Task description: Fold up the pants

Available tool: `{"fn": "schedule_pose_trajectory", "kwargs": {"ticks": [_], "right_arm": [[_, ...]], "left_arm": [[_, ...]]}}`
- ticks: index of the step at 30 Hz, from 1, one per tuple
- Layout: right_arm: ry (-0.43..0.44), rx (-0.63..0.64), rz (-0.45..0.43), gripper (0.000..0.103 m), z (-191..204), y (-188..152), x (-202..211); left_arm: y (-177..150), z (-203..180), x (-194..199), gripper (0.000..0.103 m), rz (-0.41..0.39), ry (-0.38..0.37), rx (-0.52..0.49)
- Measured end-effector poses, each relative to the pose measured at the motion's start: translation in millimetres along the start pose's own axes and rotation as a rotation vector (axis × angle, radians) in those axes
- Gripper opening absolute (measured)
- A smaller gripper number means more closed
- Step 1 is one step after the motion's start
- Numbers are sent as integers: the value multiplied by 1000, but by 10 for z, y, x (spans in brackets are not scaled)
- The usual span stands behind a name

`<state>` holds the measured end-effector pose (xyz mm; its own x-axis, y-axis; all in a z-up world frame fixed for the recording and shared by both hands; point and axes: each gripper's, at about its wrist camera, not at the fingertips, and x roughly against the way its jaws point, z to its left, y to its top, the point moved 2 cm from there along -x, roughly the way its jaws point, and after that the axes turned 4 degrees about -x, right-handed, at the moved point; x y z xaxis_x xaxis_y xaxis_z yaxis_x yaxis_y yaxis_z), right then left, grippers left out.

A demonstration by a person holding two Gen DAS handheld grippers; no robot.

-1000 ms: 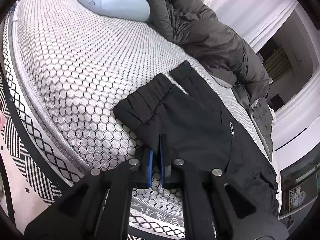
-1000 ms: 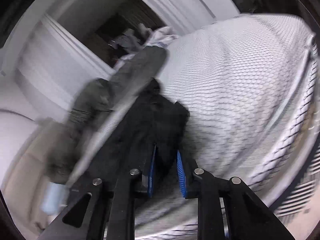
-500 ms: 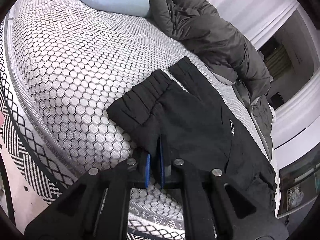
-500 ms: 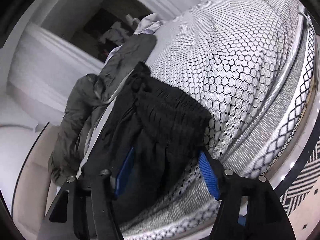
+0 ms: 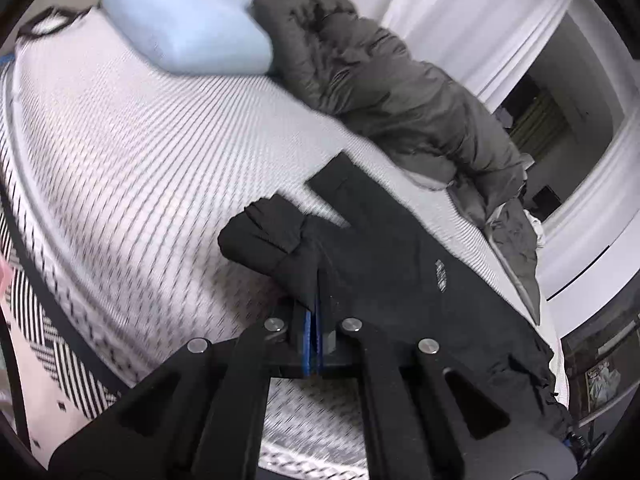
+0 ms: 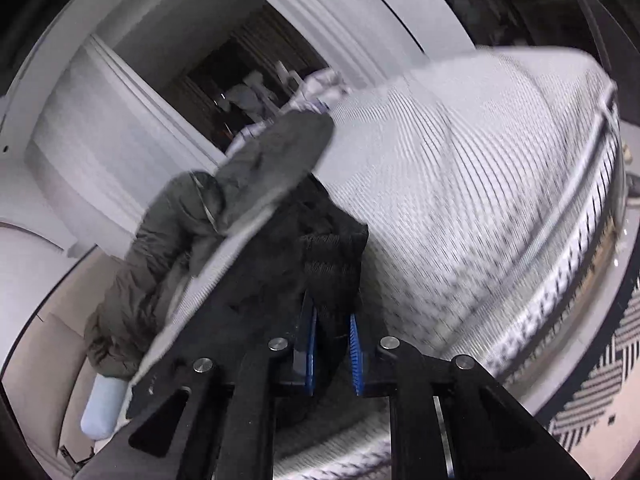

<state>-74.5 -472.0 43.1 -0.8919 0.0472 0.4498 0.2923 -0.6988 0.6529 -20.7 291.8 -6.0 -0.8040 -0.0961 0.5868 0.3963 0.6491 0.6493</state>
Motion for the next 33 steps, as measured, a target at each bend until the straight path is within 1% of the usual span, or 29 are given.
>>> {"fn": "schedule_pose_trajectory", "kwargs": {"ticks": [1,3,4,6,9,12,14,16,17,18,19,20,21,22,23,24,25,26,28,29,31,33], "right_arm": [[7,4,-18,12,33,36,64],[7,23,-74,11,259,205,60],[9,28,-88,11,368,290,24],[0,33,-116,10,591,486,-86],[-35,59,-157,10,908,769,-326],[-78,91,-165,10,1216,1038,-701],[-110,116,-152,10,1403,1205,-998],[-157,145,-136,10,1578,1355,-1354],[-192,159,-109,10,1667,1425,-1626],[-224,160,-77,15,1699,1486,-1855],[-250,160,-53,26,1723,1509,-2030],[-282,163,-30,33,1722,1538,-2228],[-314,181,-28,50,1725,1563,-2385],[-345,196,-32,58,1712,1555,-2459],[-375,213,-33,58,1718,1551,-2492],[-379,230,-25,61,1720,1509,-2487],[-353,250,-14,70,1729,1438,-2442],[-337,260,-4,74,1733,1383,-2420],[-277,275,17,83,1742,1204,-2262],[-233,285,37,86,1774,1081,-2158],[-181,281,52,92,1792,907,-2007],[-117,258,102,93,1834,696,-1898]], "left_arm": [[84,-61,-5,0,-7,-2,-5],[281,-198,-44,0,-17,-5,-9],[399,-286,-82,0,-23,-1,-12],[619,-459,-190,0,-32,2,-21],[990,-725,-487,0,-21,15,-30],[1348,-968,-958,0,10,45,-42],[1561,-1097,-1365,0,45,77,-47],[1702,-1176,-1790,1,87,116,-41],[1770,-1203,-1981,7,110,136,-39],[1839,-1226,-2190,13,130,151,-46],[1891,-1254,-2368,30,141,148,-60],[1905,-1264,-2487,59,153,161,-76],[1908,-1281,-2570,73,154,196,-97],[1901,-1297,-2586,86,139,216,-119],[1893,-1311,-2576,88,119,214,-132],[1867,-1320,-2542,88,108,201,-144],[1817,-1315,-2498,88,113,188,-147],[1752,-1318,-2430,88,117,173,-147],[1592,-1367,-2270,88,110,135,-153],[1482,-1402,-2166,88,112,119,-161],[1251,-1488,-1951,88,111,67,-156],[981,-1630,-1736,88,130,2,-150]]}}
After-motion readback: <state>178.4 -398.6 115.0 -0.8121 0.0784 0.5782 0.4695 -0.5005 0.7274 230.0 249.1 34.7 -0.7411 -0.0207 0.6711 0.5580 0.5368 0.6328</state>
